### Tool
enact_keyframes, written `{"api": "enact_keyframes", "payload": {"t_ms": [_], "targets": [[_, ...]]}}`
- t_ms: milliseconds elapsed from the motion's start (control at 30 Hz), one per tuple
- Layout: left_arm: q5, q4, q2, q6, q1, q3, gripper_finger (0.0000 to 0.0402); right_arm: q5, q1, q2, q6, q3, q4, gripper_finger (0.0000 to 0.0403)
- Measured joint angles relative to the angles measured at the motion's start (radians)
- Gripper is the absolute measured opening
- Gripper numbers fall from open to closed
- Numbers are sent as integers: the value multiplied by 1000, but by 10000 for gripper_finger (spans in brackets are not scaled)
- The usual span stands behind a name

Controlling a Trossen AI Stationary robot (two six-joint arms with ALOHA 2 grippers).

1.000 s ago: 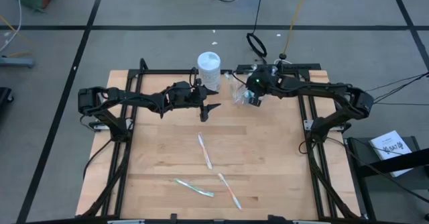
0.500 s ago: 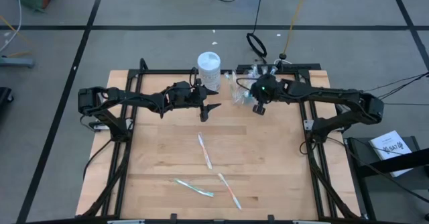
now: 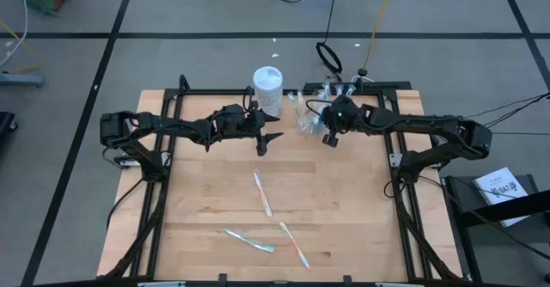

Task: Pick & Place toothbrushing station
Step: Put the blue mouthwash into the transparent organizer

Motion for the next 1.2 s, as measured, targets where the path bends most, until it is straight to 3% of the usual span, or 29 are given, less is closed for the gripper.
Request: {"api": "enact_keyframes", "payload": {"t_ms": [633, 867, 1000, 1200], "targets": [[0, 0, 0, 2, 0, 0, 255, 4, -29, 32, 0, 1, 26, 0], [0, -8, 0, 3, 0, 0, 255, 129, 10, -28, 4, 1, 14, 0], [0, -11, 0, 4, 0, 0, 255, 26, 32, -61, 37, 0, -65, 0], [0, -15, 0, 2, 0, 0, 255, -18, 36, -38, 57, 0, -71, 0]]}}
